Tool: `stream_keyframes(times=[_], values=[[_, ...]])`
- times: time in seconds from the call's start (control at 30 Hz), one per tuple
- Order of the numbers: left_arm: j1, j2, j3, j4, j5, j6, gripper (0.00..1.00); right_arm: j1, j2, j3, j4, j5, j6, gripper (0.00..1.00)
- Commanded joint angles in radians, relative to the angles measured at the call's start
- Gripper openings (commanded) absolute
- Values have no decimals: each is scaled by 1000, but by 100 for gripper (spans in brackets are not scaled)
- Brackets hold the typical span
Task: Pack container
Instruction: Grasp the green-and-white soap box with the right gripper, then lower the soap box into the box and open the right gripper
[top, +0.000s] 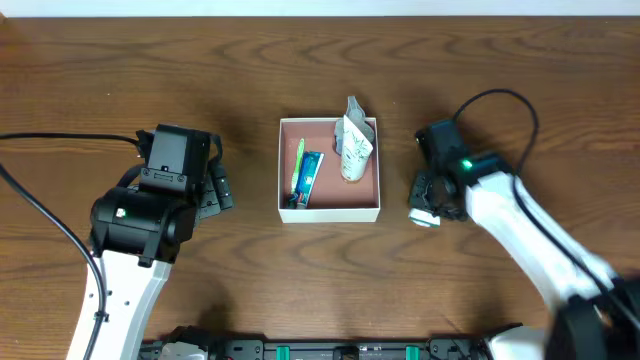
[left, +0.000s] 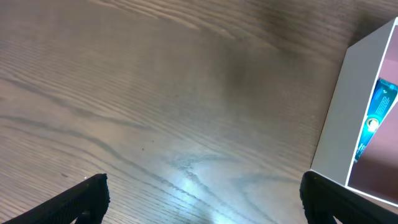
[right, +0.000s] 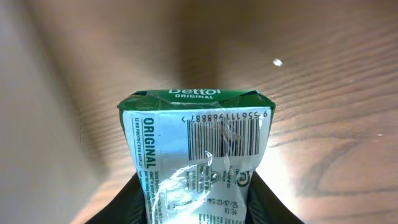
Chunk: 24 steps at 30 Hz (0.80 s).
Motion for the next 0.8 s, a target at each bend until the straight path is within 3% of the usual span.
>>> stream_keyframes(times=[0.0,0.17,0.4,0.57,0.77], values=[[4,2,5,-3,-12,9,98,60,-152,6,-2,-18,-14,21],[4,2,5,-3,-12,9,98,195,-281,6,45,-37,-132,25],[4,2,5,-3,-12,9,98,342,-268,5,116,-33,-303,24],[4,2,5,-3,-12,9,98,386,-238,5,166,-37,-570,27],[4,2,5,-3,-12,9,98,389,-230,5,208,-38,-814,23]])
